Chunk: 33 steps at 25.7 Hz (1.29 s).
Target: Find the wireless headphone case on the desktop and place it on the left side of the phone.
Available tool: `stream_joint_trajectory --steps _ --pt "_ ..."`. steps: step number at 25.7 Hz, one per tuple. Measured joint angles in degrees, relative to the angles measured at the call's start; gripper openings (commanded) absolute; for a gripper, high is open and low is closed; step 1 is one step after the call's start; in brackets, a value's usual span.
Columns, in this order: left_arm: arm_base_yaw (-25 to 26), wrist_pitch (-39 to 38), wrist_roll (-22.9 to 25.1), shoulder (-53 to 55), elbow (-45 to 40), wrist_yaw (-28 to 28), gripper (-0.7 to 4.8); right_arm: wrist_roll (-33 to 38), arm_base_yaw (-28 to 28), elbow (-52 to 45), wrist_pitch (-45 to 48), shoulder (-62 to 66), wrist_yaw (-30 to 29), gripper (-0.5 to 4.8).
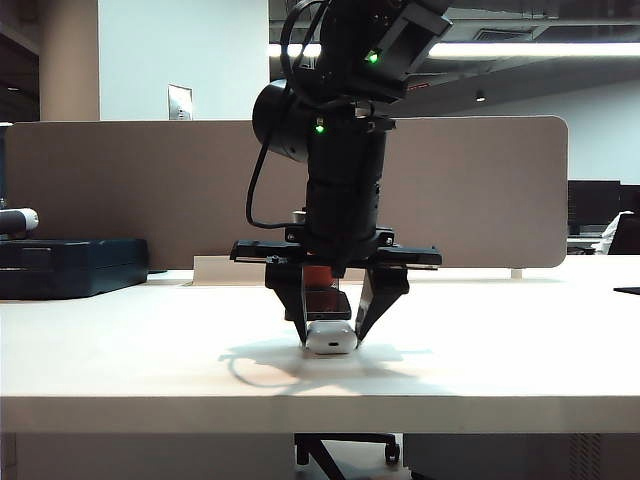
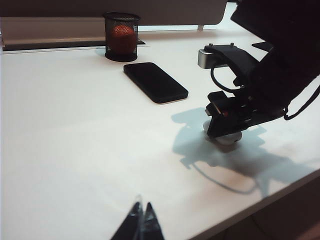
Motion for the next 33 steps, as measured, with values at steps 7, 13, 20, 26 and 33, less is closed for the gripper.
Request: stream_joint_trajectory --steps 7,13,20,26,33 --pt "0.0 0.0 0.0 0.0 0.0 0.0 -0.06 0.0 0.0 0.0 0.0 0.0 0.0 2.06" --pt "0.0 0.0 0.0 0.0 0.0 0.0 -0.06 0.0 0.0 0.1 -0.7 -0.1 0.0 2.06" --pt "0.0 0.0 0.0 0.0 0.0 0.0 -0.06 -0.3 0.0 0.1 -1.0 -1.6 -0.2 2.06" --pt "0.0 0.0 0.0 0.0 0.0 0.0 -0.06 -1.6 0.0 0.5 0.2 -3.5 -0.4 2.06" --pt "0.0 0.0 0.0 0.0 0.0 0.0 -0.05 -3.3 0.1 6.1 0.3 -3.5 -1.0 2.06"
